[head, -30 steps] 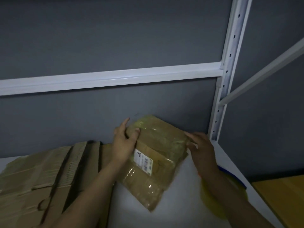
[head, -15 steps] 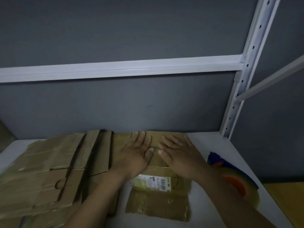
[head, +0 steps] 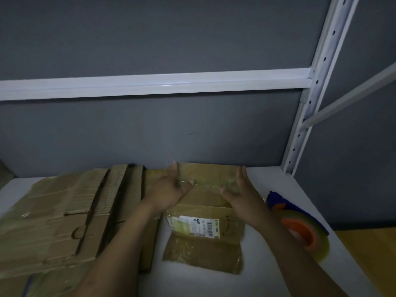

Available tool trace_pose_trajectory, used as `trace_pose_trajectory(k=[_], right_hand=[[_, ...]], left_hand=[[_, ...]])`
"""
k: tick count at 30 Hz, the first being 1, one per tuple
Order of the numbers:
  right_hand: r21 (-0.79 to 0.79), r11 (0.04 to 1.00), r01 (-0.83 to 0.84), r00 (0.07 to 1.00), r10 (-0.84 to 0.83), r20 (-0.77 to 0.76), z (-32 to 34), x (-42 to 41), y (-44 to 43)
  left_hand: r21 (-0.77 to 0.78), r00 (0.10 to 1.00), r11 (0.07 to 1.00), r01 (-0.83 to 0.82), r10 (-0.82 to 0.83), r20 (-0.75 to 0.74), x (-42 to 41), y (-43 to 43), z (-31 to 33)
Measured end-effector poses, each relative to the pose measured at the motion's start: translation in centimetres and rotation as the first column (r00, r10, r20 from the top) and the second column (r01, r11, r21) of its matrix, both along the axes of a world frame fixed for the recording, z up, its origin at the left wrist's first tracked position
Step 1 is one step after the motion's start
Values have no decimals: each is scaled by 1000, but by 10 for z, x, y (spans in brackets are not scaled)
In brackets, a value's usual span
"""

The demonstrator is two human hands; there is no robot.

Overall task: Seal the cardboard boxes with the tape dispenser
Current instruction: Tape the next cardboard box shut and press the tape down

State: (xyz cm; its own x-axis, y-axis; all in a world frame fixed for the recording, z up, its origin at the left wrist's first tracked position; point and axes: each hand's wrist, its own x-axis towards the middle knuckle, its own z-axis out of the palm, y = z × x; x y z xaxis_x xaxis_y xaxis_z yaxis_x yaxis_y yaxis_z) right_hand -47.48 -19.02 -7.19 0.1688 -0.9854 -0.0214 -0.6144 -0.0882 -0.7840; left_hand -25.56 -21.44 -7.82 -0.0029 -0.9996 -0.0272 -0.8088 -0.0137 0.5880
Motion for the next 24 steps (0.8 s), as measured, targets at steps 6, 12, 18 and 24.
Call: trace_pose_trajectory(k=[6, 12, 18, 24], right_hand=[[236, 971, 48, 931, -129, 343, -11, -13, 10], [157, 985, 72, 958, -112, 262, -8, -16, 21], [26, 928, 371, 797, -333, 504, 32, -7, 21], [-61, 928, 368, 787, -276, 552, 24, -5, 6]], left_hand=[[2, 921, 993, -119, 111, -373, 3, 16, -5], [-76, 925, 980, -185, 148, -350, -3, 38, 0], [-352, 860, 903, -247, 36, -510, -9, 65, 13], [-374, 730, 840, -393, 38, -683, -18, 66, 23]])
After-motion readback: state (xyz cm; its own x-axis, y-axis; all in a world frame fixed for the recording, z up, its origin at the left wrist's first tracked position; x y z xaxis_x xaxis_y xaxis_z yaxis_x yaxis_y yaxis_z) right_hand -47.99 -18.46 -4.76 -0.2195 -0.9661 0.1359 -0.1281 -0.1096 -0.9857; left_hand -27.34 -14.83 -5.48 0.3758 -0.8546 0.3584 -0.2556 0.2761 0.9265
